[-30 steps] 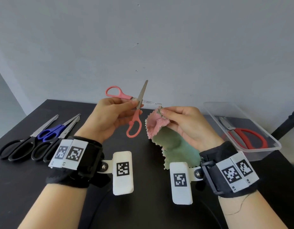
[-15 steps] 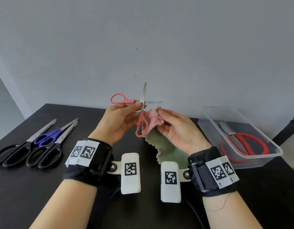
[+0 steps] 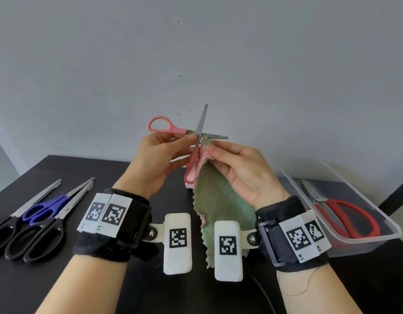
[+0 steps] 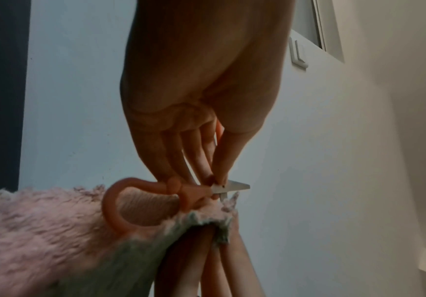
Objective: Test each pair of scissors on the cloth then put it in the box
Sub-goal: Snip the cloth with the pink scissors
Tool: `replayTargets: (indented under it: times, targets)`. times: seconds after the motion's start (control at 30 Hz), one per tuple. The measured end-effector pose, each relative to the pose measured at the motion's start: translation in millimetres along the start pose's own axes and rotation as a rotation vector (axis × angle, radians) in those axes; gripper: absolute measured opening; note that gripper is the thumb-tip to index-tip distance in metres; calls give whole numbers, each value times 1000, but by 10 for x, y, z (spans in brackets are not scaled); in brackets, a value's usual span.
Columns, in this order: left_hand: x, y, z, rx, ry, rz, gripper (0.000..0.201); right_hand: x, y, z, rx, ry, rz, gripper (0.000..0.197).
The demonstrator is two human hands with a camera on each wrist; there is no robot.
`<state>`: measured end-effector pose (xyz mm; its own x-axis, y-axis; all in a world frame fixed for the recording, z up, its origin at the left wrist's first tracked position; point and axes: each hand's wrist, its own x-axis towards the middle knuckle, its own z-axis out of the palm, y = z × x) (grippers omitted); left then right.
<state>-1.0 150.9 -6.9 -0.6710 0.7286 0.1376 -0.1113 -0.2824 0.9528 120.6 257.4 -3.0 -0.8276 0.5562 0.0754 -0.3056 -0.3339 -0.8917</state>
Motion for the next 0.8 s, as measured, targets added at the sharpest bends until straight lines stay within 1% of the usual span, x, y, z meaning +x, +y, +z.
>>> replayTargets:
  times: [0.1,0.2,0.27,0.33,0.43,0.53,0.7,0.73,0.8]
  targets:
    - [9,14,-21,-17,11,13,7,53,8,48,16,39,-43,10]
    - [4,51,-65,-64,48,30,8,67,20,59,-8,85,-76,10]
    - [0,66,-92,-94,64,33,9,81,32,27,13,136,-68,10]
    - [-8,53,-93,-102,56,19,9,91,43,0,77,158,-39,11]
    - [-17,-4,-50,-93,31,-16,9,85,52,0,145,119,14,13]
    - [-17,-45,-10,-87,23,-36,9,74,52,27,155,77,45,15]
    - [-13,-37,-31,-107,36,-42,9,63,37,29,165,-15,67,31]
    - [-14,-37,-40,-108,37,-43,10,53,42,31,148,-28,62,32]
    - [-20,-36,-52,-101,33,-45,13,27,56,49,93,-51,44,25]
